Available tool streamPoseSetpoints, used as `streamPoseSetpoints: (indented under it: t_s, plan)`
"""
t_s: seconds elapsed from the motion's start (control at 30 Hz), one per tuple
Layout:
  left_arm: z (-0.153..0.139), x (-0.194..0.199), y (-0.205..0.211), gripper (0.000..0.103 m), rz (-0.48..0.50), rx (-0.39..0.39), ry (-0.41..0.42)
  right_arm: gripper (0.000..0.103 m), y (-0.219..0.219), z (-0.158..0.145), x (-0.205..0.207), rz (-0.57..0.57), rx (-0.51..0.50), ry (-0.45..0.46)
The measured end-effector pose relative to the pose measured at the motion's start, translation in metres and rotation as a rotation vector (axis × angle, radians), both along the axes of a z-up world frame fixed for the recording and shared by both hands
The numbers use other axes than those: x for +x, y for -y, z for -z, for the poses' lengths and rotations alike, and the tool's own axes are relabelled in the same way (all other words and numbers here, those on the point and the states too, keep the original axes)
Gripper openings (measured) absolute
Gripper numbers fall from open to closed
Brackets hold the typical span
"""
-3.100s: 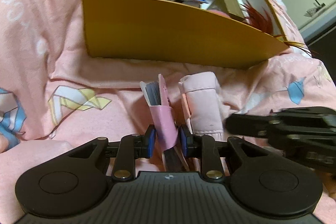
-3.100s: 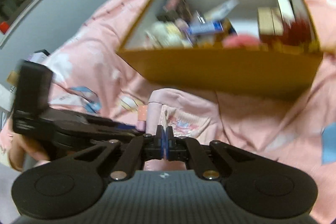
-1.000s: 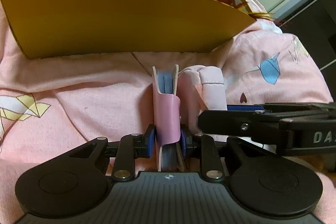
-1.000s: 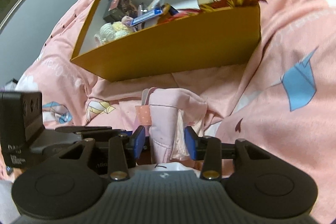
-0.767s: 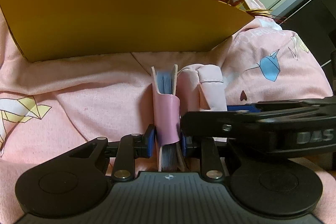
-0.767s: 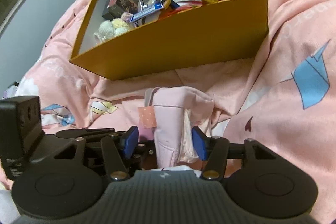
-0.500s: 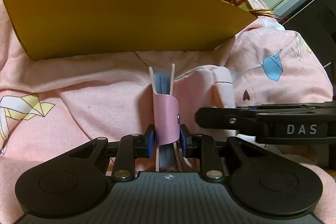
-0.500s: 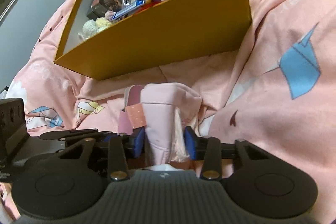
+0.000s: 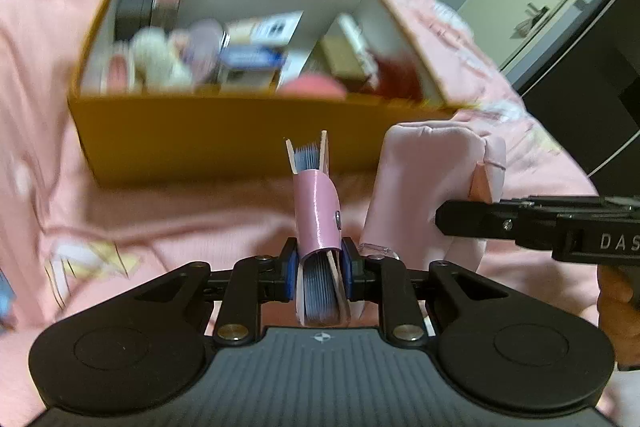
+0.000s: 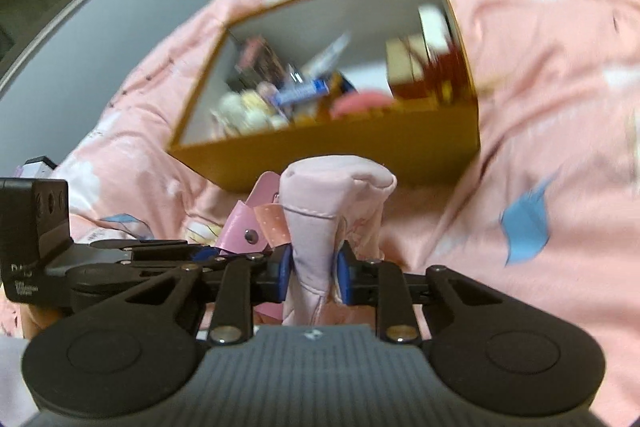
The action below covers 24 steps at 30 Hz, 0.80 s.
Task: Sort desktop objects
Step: 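Lift the card holder and pouch with both grippers and carry them over the box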
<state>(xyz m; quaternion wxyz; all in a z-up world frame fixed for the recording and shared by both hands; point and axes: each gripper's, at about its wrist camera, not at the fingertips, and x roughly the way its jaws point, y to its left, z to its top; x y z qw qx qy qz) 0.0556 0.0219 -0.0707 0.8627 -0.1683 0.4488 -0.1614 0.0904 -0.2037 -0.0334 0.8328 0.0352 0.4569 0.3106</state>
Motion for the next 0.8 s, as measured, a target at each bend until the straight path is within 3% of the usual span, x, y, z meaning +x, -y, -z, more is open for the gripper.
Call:
streamPoseSetpoints:
  t_s: [0.23,0.4,0.57,0.8]
  plan:
    - [-0.054,-0.002,0.005,0.024,-0.003,0.032,0.151,0.025,-0.003,-0.057,-0.005,-0.040,0.067,0.163]
    - [-0.082,0.010,0.005,0.024,-0.022,0.047,0.226,0.025,-0.009,-0.079,0.006,-0.014,0.069,0.261]
    - [-0.094,0.034,0.009,0.024,-0.040,0.064,0.259,0.025,-0.009,-0.081,0.026,0.046,0.061,0.302]
    - [-0.089,0.071,0.016,0.024,-0.037,0.060,0.227,0.025,-0.011,-0.074,0.061,0.114,0.035,0.323]
